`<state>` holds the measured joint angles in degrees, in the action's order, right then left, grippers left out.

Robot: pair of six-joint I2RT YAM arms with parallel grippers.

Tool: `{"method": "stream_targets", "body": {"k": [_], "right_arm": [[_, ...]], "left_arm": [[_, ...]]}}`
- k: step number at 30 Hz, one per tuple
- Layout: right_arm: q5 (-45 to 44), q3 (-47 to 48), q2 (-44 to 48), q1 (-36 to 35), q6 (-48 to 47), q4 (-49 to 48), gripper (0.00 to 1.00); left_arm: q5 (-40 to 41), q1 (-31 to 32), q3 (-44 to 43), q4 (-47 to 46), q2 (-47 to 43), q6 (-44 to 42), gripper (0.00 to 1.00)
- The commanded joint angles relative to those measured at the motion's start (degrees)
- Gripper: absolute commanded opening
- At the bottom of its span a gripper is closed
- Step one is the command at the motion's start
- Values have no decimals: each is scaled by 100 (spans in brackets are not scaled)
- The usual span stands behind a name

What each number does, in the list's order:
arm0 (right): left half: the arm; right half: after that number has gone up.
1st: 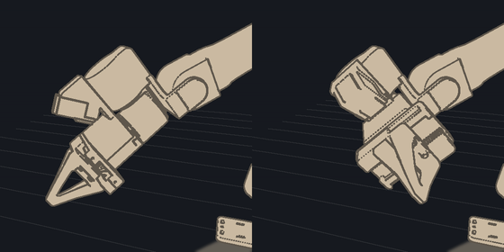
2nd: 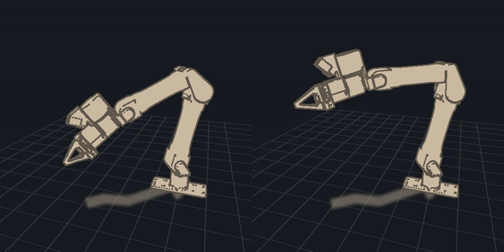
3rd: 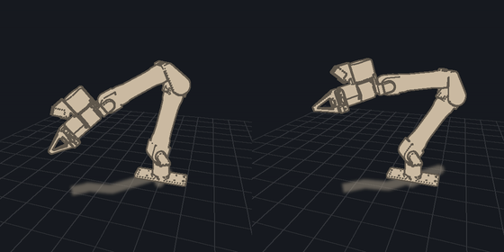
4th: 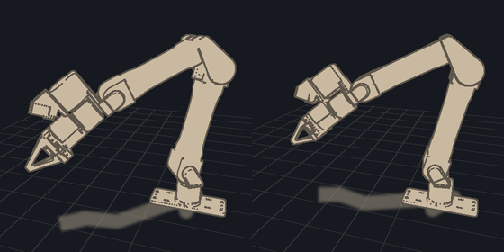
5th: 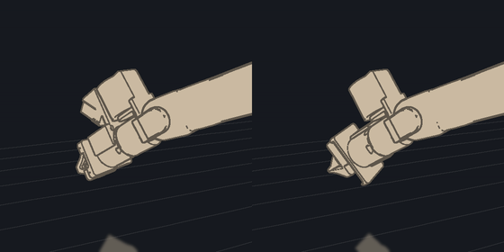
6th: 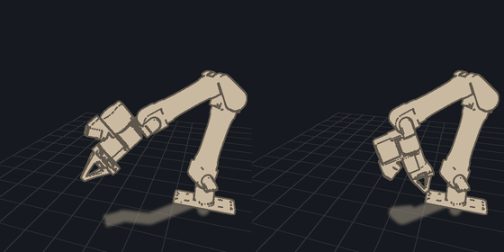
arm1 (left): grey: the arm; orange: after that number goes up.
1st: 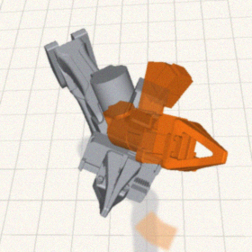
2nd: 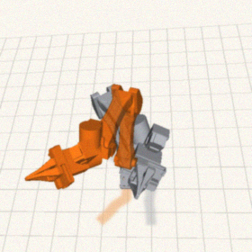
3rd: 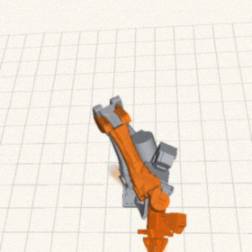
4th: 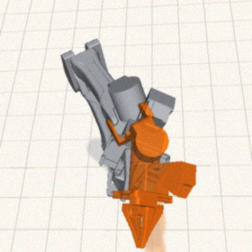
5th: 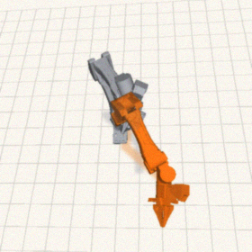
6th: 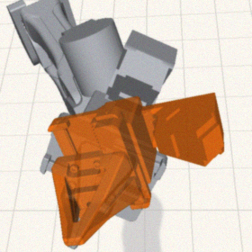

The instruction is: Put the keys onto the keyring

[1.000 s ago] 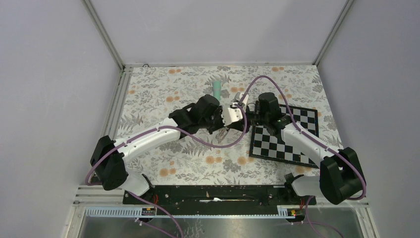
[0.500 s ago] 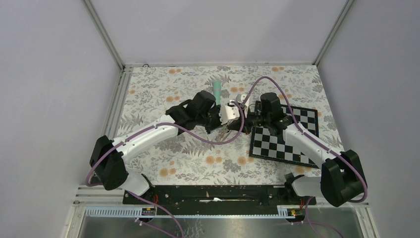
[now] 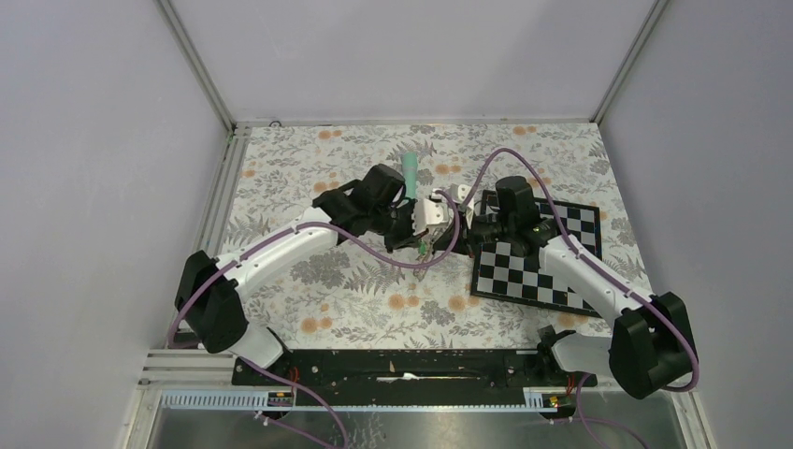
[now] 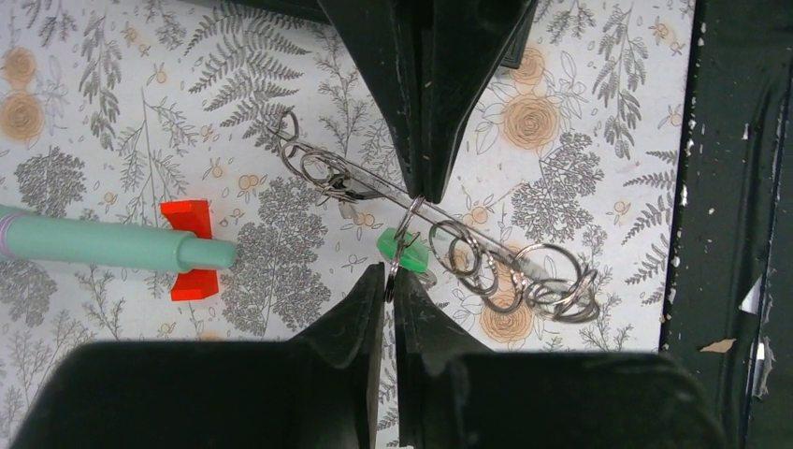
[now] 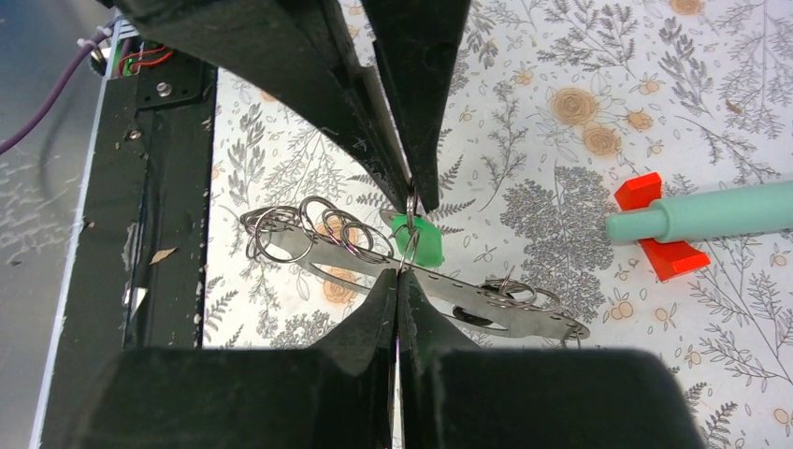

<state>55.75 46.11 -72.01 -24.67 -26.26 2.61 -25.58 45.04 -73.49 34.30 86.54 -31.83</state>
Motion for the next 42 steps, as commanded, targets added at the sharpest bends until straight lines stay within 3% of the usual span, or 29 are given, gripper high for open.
{"method": "stream_targets", "body": {"k": [1,22,33,38,42], "right_arm": [[568,372,321,44,-498,442,0],[666,256,401,41,-301,222,0],[1165,337,352,50,-90,130,0],[1272,372,338,50,-1,84,0],[1193,335,336,50,292,-156,0]], "left_arm": [[55,-211,-242,506,128,-385,10],[-749,-363,-670,560,175,-734,34],[-2477,-720,66,312,-707,-1833,68],[-2913,-654,9,271,-517,-1742,68],[-2779,-495,150,-272,-494,-1083,65]]}}
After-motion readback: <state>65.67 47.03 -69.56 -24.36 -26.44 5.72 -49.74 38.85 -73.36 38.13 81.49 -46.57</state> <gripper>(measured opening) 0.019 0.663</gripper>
